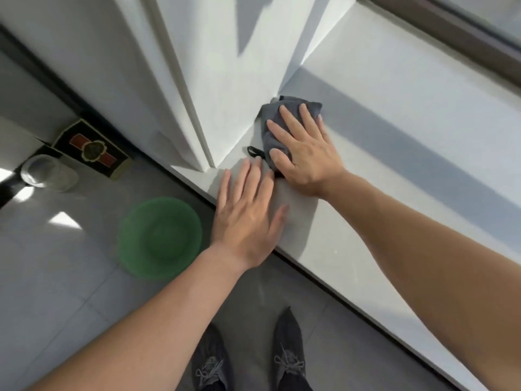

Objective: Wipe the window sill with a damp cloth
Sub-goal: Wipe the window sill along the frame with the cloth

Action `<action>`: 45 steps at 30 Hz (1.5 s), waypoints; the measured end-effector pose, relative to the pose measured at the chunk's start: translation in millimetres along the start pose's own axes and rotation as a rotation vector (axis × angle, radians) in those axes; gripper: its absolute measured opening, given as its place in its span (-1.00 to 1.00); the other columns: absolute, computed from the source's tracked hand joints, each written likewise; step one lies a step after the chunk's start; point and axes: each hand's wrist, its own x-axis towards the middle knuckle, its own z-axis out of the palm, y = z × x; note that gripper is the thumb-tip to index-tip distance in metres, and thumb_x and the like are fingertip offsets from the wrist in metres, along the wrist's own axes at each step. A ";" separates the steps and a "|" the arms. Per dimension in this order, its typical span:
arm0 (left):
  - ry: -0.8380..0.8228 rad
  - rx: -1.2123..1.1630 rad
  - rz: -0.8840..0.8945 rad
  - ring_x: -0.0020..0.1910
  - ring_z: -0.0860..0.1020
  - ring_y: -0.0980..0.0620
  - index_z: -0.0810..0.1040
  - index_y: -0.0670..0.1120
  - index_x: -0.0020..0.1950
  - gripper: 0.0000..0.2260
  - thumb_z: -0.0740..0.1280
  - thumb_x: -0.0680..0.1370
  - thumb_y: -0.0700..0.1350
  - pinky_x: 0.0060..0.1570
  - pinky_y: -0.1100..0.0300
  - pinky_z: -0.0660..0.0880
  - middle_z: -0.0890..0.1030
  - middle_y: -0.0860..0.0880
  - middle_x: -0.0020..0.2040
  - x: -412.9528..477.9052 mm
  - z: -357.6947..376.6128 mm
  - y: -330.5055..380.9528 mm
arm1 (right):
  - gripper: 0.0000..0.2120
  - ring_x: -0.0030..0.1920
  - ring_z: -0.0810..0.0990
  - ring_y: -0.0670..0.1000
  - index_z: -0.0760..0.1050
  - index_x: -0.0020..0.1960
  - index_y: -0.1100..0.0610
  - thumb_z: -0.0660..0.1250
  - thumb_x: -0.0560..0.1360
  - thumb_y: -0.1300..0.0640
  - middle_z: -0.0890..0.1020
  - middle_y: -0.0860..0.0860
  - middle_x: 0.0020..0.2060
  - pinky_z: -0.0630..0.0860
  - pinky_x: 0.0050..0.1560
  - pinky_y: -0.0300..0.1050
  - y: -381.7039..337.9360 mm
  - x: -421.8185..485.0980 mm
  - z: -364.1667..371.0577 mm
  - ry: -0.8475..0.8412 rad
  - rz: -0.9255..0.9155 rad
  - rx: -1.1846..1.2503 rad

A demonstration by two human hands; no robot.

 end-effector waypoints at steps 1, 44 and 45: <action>-0.007 -0.030 -0.008 0.61 -0.07 -0.05 0.15 -0.11 0.58 -0.38 -0.08 0.63 0.21 0.55 -0.13 -0.16 0.07 -0.11 0.63 0.0 -0.3 -0.5 | -0.35 0.62 -0.17 0.13 0.09 0.61 -0.10 -0.13 0.54 -0.22 0.01 -0.03 0.64 -0.29 0.58 0.10 6.7 -2.7 -2.1 -0.015 -0.039 -0.009; 0.218 -0.093 -0.638 0.61 -0.12 -0.17 0.18 -0.14 0.58 -0.39 0.11 0.61 0.15 0.54 -0.19 -0.12 0.01 -0.25 0.61 -62.5 83.4 243.8 | -0.41 0.61 -0.21 0.17 0.01 0.63 -0.10 -0.06 0.61 -0.16 -0.07 0.00 0.64 -0.28 0.56 0.18 42.0 -0.4 -10.3 -0.133 -0.481 -0.165; 0.224 -0.095 -0.637 0.61 -0.10 -0.17 0.19 -0.14 0.58 -0.38 0.12 0.60 0.14 0.54 -0.19 -0.11 0.02 -0.25 0.61 -62.5 83.1 244.1 | -0.40 0.61 -0.21 0.17 0.00 0.63 -0.10 -0.07 0.61 -0.17 -0.07 0.00 0.64 -0.28 0.56 0.19 29.4 -11.2 -4.4 -0.147 -0.584 -0.184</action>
